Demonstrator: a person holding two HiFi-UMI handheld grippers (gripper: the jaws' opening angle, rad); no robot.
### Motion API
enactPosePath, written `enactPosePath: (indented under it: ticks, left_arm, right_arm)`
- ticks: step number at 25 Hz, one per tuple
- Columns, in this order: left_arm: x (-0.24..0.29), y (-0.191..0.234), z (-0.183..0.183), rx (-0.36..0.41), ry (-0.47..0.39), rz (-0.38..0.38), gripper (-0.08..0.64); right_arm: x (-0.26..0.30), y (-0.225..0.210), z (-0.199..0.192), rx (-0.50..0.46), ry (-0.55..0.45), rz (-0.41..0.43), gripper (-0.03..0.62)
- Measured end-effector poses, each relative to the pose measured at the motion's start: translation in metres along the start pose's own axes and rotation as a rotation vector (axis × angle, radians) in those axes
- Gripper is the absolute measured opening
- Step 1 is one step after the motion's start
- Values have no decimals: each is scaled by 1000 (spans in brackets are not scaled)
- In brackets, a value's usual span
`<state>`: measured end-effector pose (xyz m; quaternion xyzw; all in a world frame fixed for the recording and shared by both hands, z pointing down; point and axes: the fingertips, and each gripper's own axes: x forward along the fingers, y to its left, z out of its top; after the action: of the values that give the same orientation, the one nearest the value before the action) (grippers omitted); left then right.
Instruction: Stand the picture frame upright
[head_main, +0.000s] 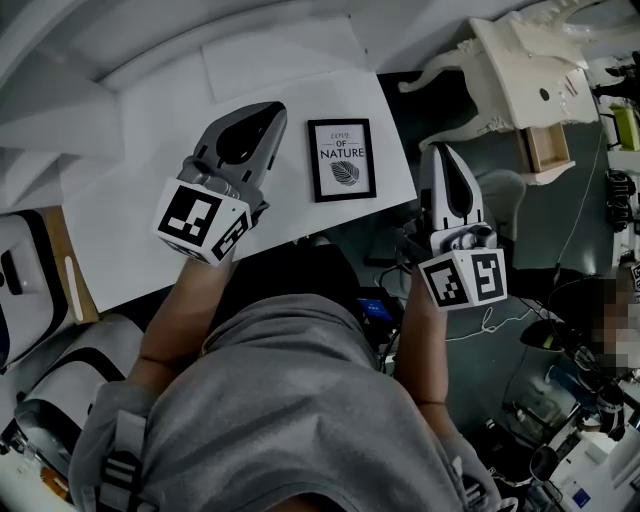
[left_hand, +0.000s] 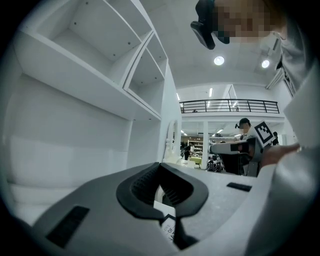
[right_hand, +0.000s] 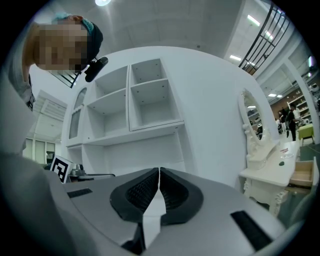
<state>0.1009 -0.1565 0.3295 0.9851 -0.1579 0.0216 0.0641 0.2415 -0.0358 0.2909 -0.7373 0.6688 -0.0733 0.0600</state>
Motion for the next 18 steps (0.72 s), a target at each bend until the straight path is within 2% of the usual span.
enactPosePath:
  ticks: [5, 12, 18]
  left_arm:
    - [15, 5, -9, -7, 11, 16, 8]
    - [32, 5, -21, -22, 33, 83, 8]
    - [45, 11, -47, -48, 72, 150, 9]
  right_arm:
    - [13, -14, -9, 11, 16, 14, 29]
    - [33, -33, -19, 20, 76, 68, 31]
    - [60, -49, -48, 40, 167, 105, 31]
